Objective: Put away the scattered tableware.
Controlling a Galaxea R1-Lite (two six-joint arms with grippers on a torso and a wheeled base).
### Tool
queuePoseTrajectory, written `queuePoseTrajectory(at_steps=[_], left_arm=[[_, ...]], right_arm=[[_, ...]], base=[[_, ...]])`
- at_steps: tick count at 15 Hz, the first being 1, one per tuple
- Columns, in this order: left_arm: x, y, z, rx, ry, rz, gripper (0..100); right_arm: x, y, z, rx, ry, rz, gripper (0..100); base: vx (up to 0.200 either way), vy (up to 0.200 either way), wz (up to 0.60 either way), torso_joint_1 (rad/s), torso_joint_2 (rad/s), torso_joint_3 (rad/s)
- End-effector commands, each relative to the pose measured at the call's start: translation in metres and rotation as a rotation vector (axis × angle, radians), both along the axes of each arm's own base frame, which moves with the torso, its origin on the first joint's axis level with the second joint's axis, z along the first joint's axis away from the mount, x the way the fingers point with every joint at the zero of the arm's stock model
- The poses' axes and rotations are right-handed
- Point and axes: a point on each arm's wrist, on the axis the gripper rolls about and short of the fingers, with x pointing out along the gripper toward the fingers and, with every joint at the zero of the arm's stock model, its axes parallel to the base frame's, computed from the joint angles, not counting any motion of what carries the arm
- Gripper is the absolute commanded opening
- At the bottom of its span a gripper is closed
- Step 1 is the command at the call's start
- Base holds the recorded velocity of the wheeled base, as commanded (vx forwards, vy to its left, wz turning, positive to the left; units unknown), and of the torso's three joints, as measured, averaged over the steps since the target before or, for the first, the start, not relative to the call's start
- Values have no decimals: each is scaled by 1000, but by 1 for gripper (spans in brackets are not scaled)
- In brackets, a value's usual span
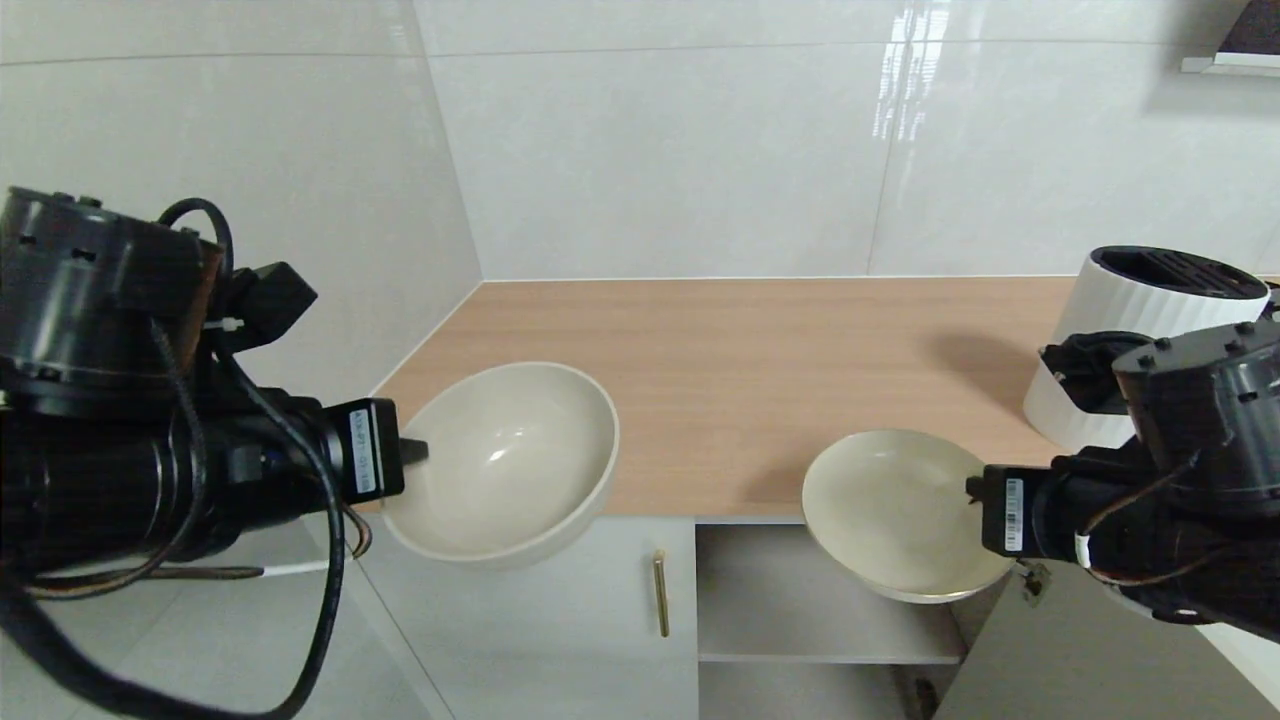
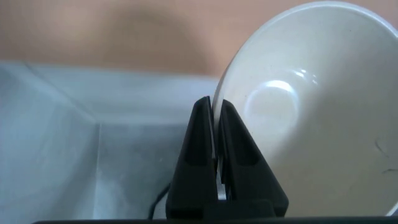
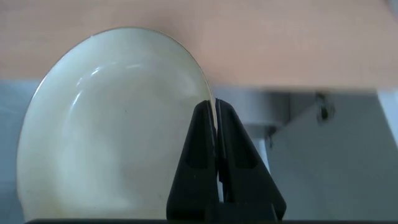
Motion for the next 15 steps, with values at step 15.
queuePoseTrajectory(at_steps=[15], left_arm=[[-13,-10,-52,32,129,-66,0]], right_arm=[[-14,11,-66,-71,193,-24,0]], base=[[0,0,0,-106,297,190]])
